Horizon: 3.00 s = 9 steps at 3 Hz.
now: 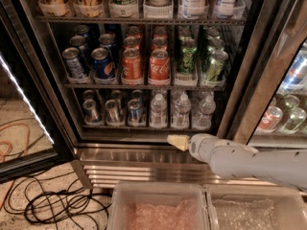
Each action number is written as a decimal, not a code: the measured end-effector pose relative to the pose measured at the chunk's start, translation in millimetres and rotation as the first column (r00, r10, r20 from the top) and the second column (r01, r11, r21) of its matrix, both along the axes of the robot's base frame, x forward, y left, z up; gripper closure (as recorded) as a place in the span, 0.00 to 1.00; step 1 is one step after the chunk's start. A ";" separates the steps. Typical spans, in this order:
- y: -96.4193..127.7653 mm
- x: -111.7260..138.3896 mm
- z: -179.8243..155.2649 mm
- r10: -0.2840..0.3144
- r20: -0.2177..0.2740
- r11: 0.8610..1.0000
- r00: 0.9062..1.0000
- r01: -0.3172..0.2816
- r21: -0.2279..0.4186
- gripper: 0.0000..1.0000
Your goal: Pick water bottle from bottom shelf of fridge
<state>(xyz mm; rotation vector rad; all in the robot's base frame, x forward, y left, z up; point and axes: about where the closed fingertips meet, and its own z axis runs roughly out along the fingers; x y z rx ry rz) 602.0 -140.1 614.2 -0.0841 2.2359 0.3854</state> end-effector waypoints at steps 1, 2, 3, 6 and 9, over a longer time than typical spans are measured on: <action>3.6 13.2 3.5 -0.030 0.047 0.999 0.998 0.030 0.013 0.21; 7.7 22.2 6.1 -0.046 0.078 0.999 0.996 0.045 0.018 0.23; 9.7 31.5 5.7 -0.058 0.106 0.998 0.993 0.058 0.007 0.21; 11.7 64.2 10.3 -0.087 0.165 0.996 0.982 0.089 -0.005 0.28; 1.1 95.0 15.1 -0.108 0.203 0.994 0.973 0.113 -0.012 0.31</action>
Offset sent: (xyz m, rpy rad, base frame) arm 0.0315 0.0116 0.0082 0.0200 -0.1139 -0.0697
